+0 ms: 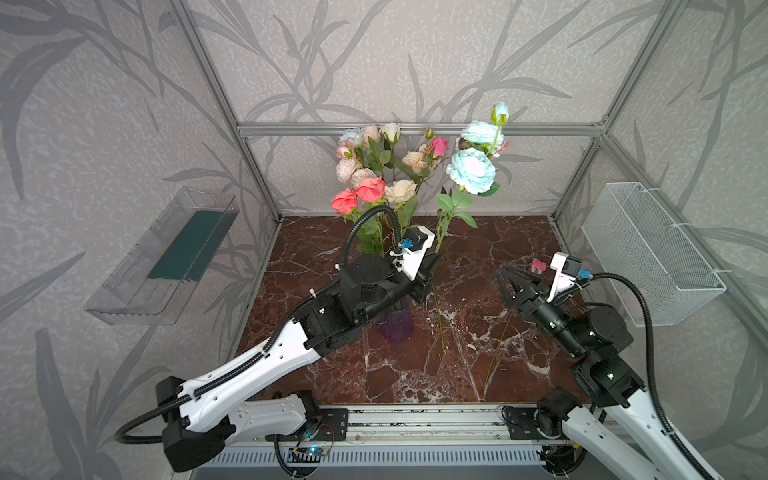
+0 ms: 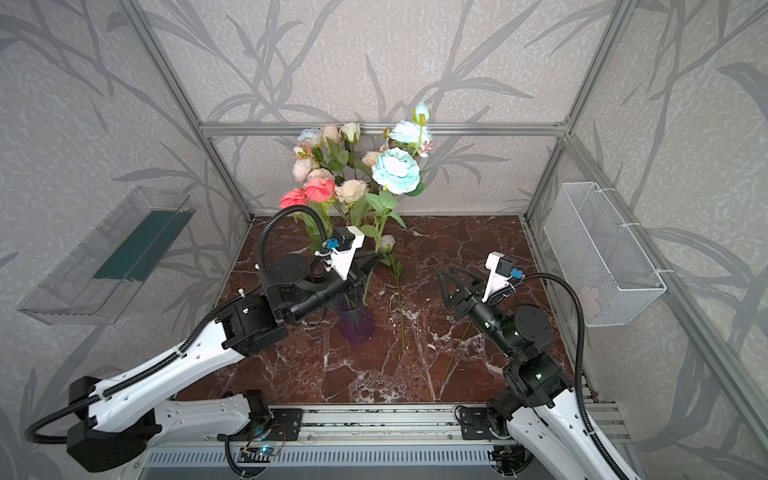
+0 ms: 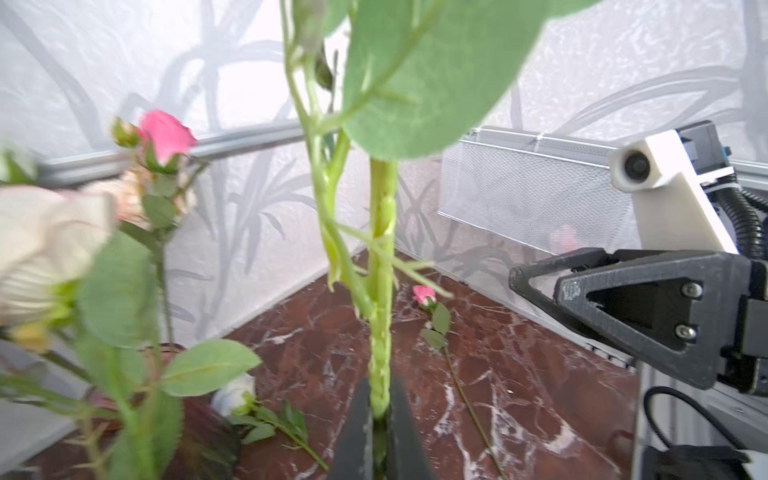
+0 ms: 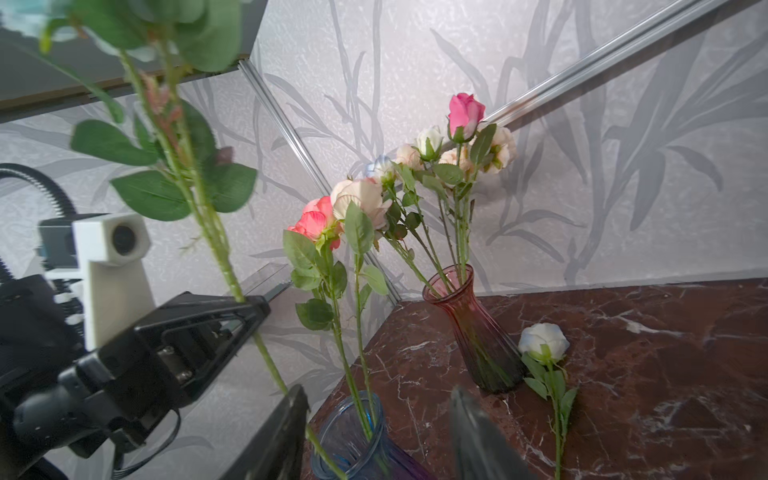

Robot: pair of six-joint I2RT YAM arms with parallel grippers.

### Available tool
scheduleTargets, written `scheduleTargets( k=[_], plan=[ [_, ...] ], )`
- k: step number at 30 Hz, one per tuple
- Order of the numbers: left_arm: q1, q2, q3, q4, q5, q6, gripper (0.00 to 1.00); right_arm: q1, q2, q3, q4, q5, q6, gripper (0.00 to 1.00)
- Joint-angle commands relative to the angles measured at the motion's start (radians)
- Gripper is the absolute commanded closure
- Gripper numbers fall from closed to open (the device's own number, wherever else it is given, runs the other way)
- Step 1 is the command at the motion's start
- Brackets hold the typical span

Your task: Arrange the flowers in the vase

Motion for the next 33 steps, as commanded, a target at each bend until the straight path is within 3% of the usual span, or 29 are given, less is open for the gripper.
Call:
scheduleTargets(
  k=[1,4,9,18,30,33],
  plan=[
    [0.011,-0.001,-0.022,0.059,-0.125,0.158,1.0,0.002,0.011,-0.014,-0.02,0.04,-0.018,0.45],
    [0.042,0.002,-0.056,0.095,-0.132,0.169,1.0,0.003,0.021,-0.014,-0.015,0.036,-0.018,0.45],
    [0.092,0.001,-0.111,0.093,-0.1,0.082,1.0,0.002,0.027,-0.015,-0.023,0.038,-0.027,0.45],
    [0.096,-0.069,-0.295,0.137,-0.119,-0.099,1.0,0.003,0.055,-0.015,-0.031,0.045,-0.028,0.45],
    [0.108,-0.125,-0.451,0.161,-0.168,-0.18,1.0,0.003,0.096,-0.003,-0.047,0.041,-0.02,0.45],
    [0.116,-0.145,-0.472,0.158,-0.166,-0.19,0.87,0.002,0.106,0.003,-0.057,0.036,-0.02,0.45]
  ],
)
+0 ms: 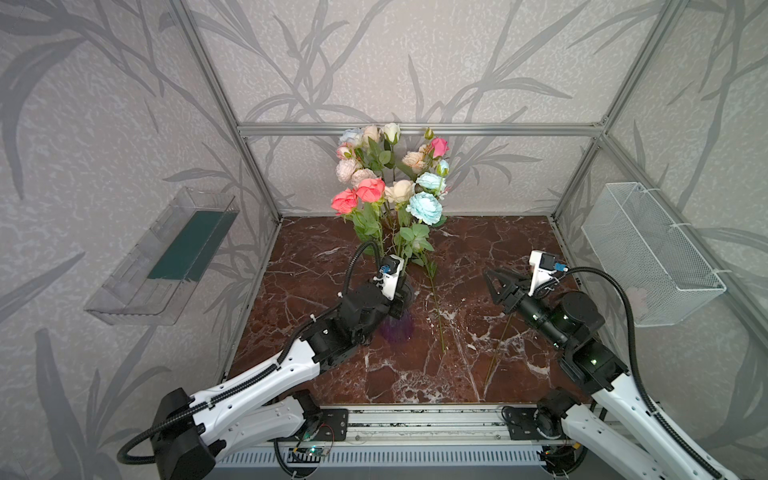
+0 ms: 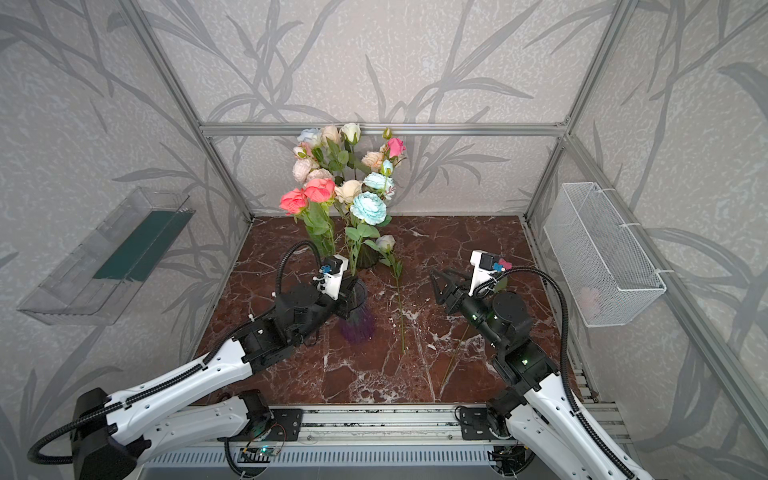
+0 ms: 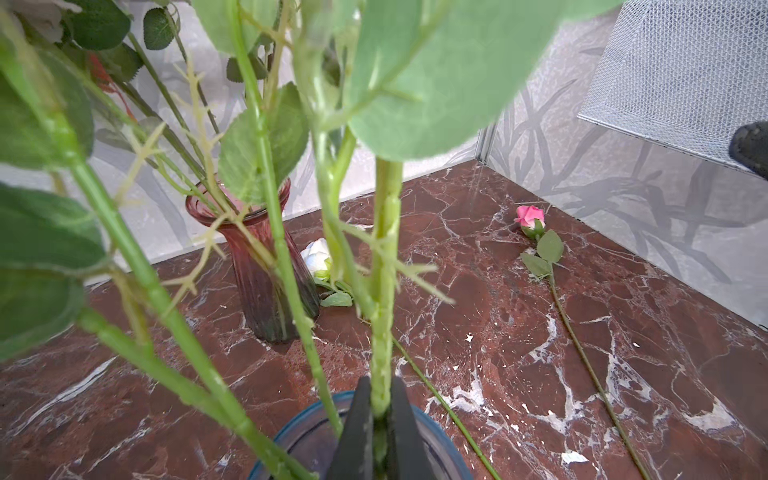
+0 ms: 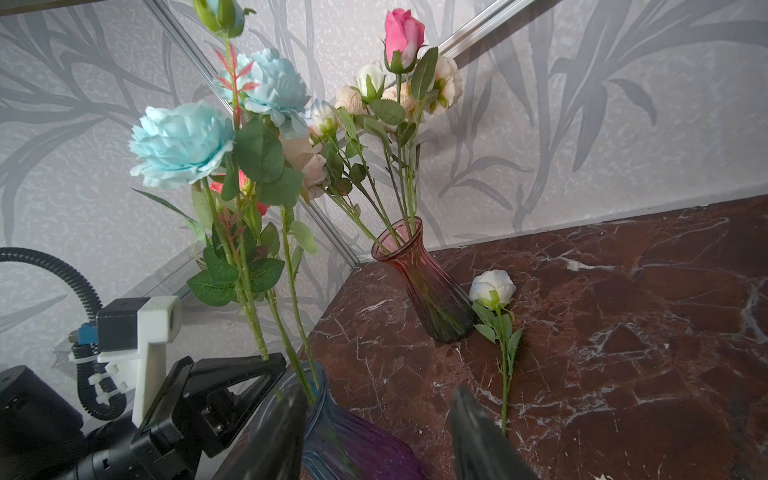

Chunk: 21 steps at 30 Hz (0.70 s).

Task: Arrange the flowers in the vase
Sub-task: 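Draw the right gripper back and reach down to the white rose on the table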

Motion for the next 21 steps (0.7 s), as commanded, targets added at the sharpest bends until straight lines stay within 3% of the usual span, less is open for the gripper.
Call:
scheduleTargets(
  k=[1,8,14,21],
  plan=[
    [0.008,-0.037,-0.013,0.017,-0.021,-0.028,0.84,0.003,0.008,0.016,-0.007,0.003,-0.004,0.44],
    [0.008,-0.111,-0.014,-0.054,0.0,-0.035,0.6,0.003,0.029,0.025,-0.005,-0.003,-0.004,0.45],
    [0.008,-0.201,0.003,-0.167,0.052,-0.056,0.54,0.002,0.075,0.038,-0.033,0.012,-0.009,0.44],
    [0.007,-0.289,0.055,-0.337,0.114,-0.079,0.45,0.004,0.262,0.115,-0.143,0.044,-0.05,0.47]
  ],
)
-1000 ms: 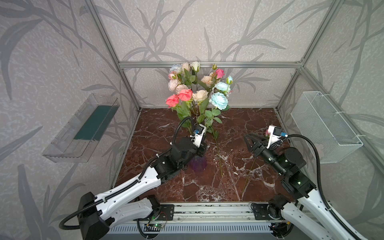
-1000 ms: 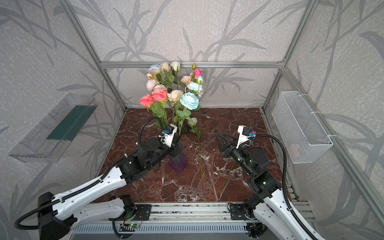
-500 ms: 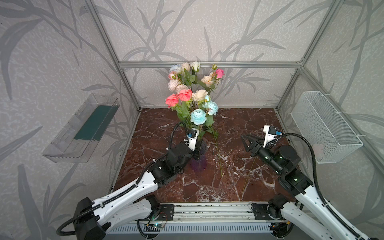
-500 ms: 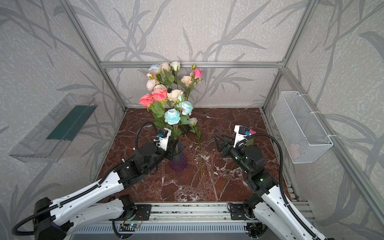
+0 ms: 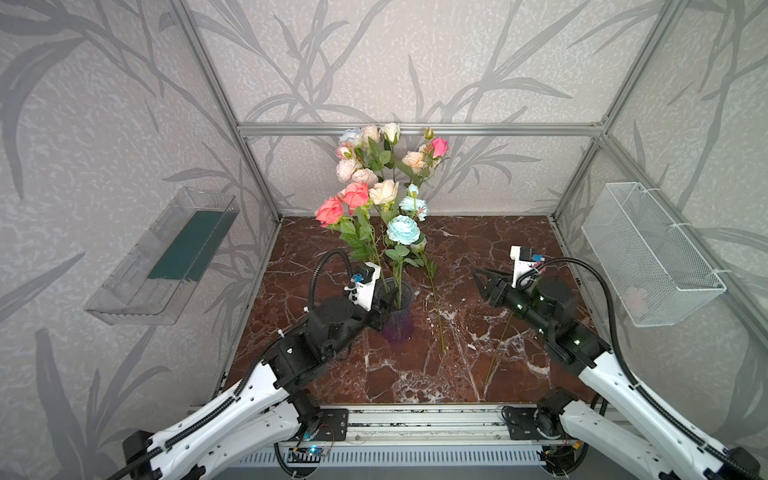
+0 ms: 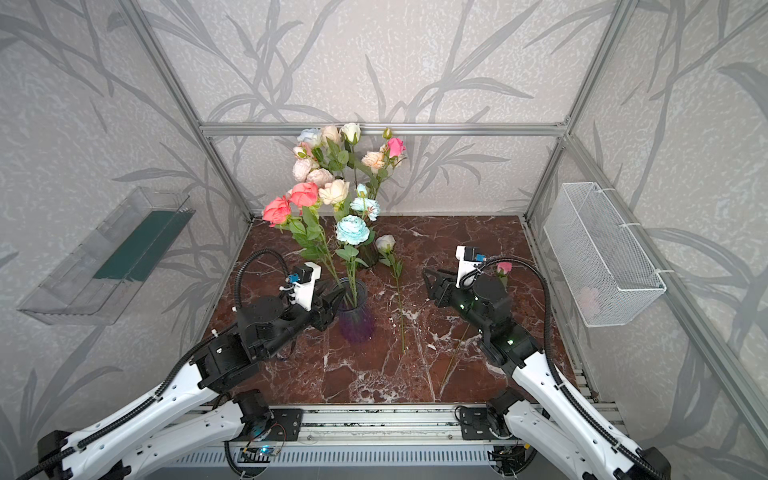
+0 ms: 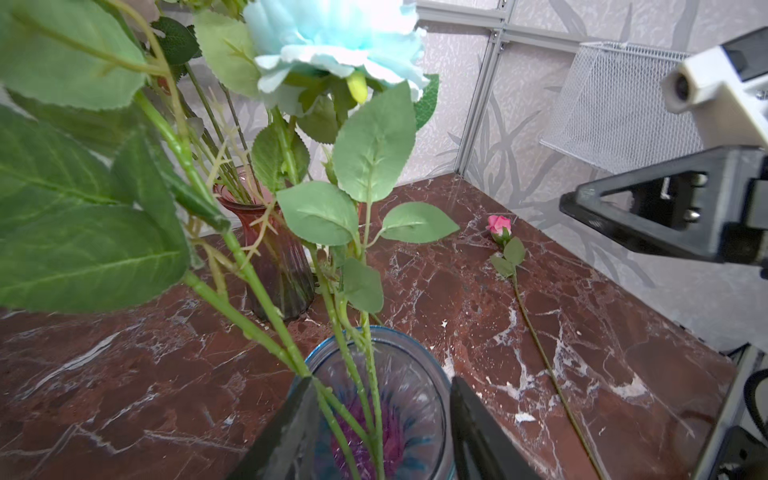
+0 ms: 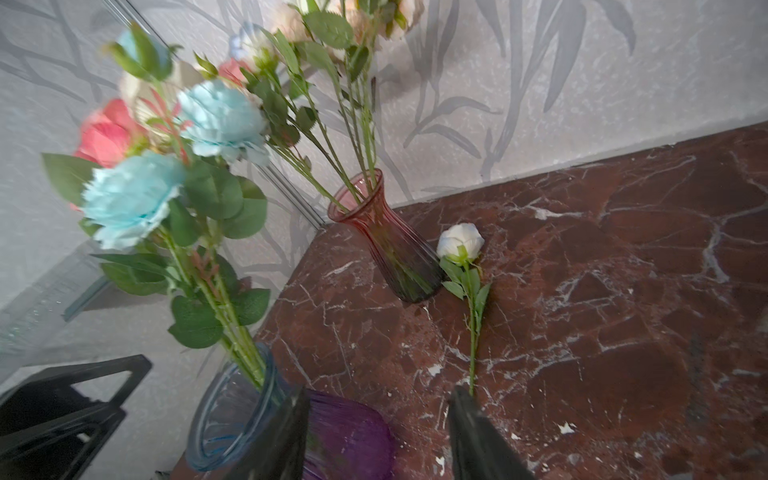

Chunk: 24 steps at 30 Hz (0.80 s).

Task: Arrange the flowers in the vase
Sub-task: 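Draw the right gripper back and reach down to the white rose on the table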

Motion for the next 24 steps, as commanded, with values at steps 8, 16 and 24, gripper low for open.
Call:
scheduleTargets(
  k=[8,16,24],
  plan=[
    [0.003,-0.151,0.05,-0.213,0.061,-0.086,0.43,0.033,0.438,0.288,-0.273,0.085,-0.178,0.53],
    [0.003,-0.272,0.018,-0.371,-0.068,-0.212,0.43,0.037,0.82,0.532,-0.379,0.099,-0.264,0.61],
    [0.003,-0.435,-0.115,-0.405,-0.115,-0.376,0.4,0.036,1.113,0.756,-0.499,0.051,-0.295,0.62]
  ],
)
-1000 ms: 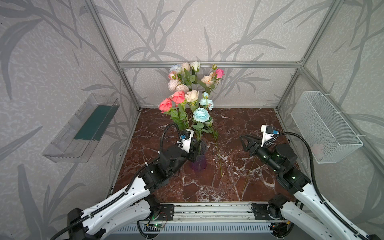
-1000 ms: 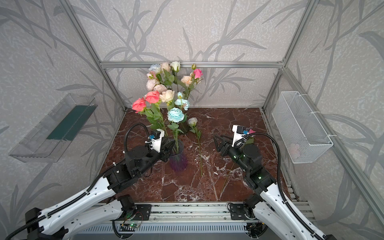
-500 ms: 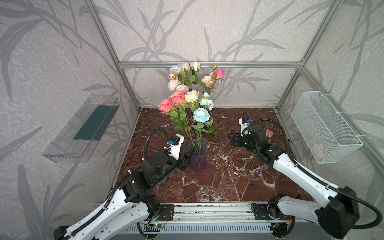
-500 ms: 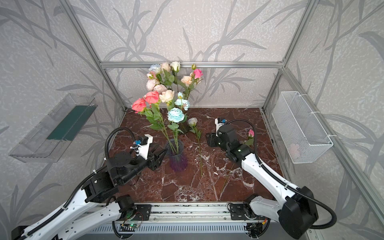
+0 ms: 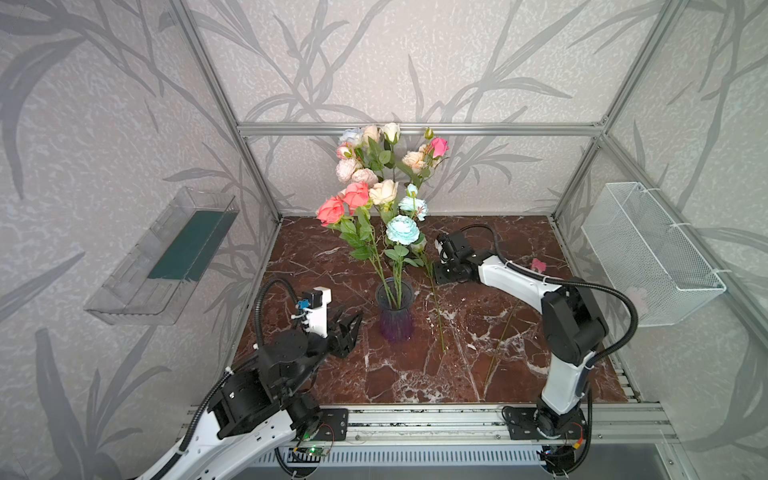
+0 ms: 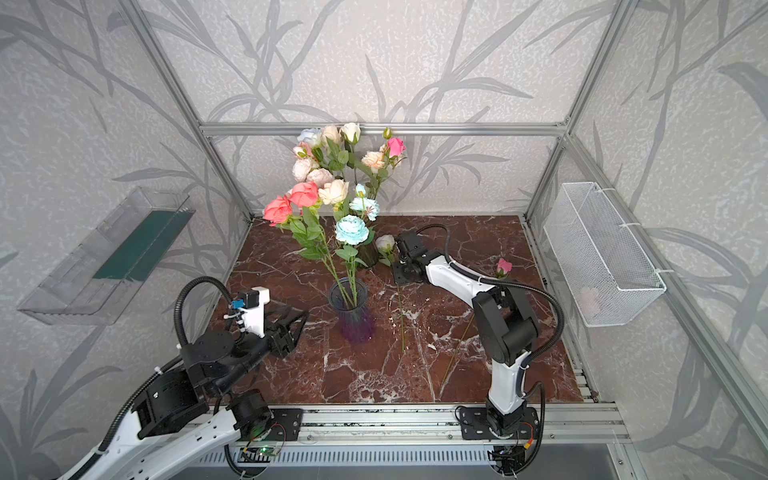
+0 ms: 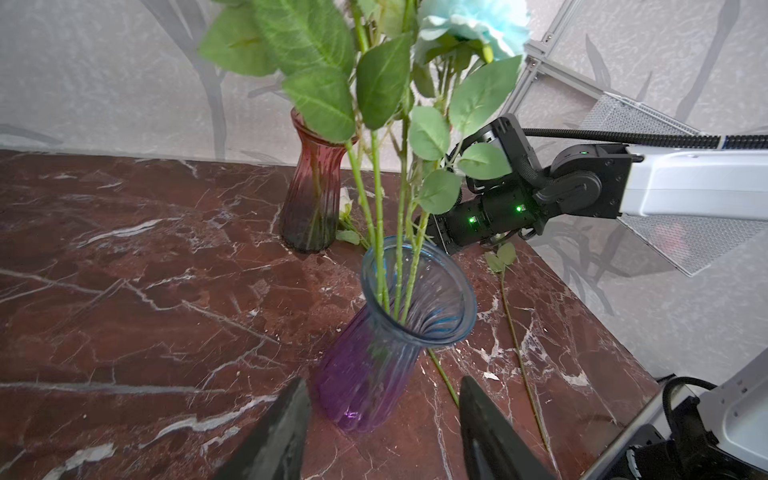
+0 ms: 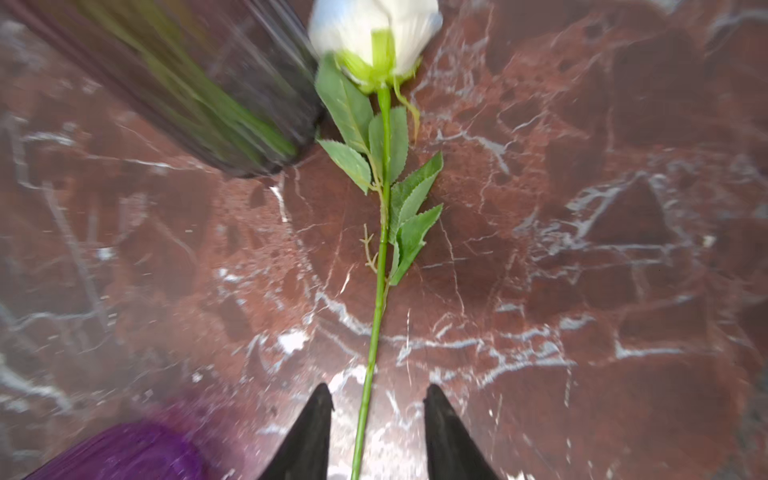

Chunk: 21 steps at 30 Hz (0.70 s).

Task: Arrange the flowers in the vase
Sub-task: 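Draw the right gripper back and reach down to the white rose on the table, then grasp the white rose stem with the right gripper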

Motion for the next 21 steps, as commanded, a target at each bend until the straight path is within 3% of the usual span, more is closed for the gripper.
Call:
scheduleTargets(
  k=[1,8,15,21],
  plan=[
    [0.003,-0.04,-0.049,-0.037,-0.04,-0.101,0.4,0.003,0.07,0.074,-0.086,-0.023,-0.028,0.62],
    [0.003,-0.062,-0.075,-0.036,-0.036,-0.117,0.4,0.003,0.215,0.16,-0.123,-0.051,-0.028,0.63],
    [0.003,-0.064,-0.109,0.008,-0.016,-0.127,0.4,0.001,0.261,0.18,-0.129,-0.025,-0.017,0.81],
    [0.003,-0.063,-0.099,0.015,-0.022,-0.116,0.39,-0.021,0.196,0.111,-0.064,-0.046,0.034,0.93]
  ],
)
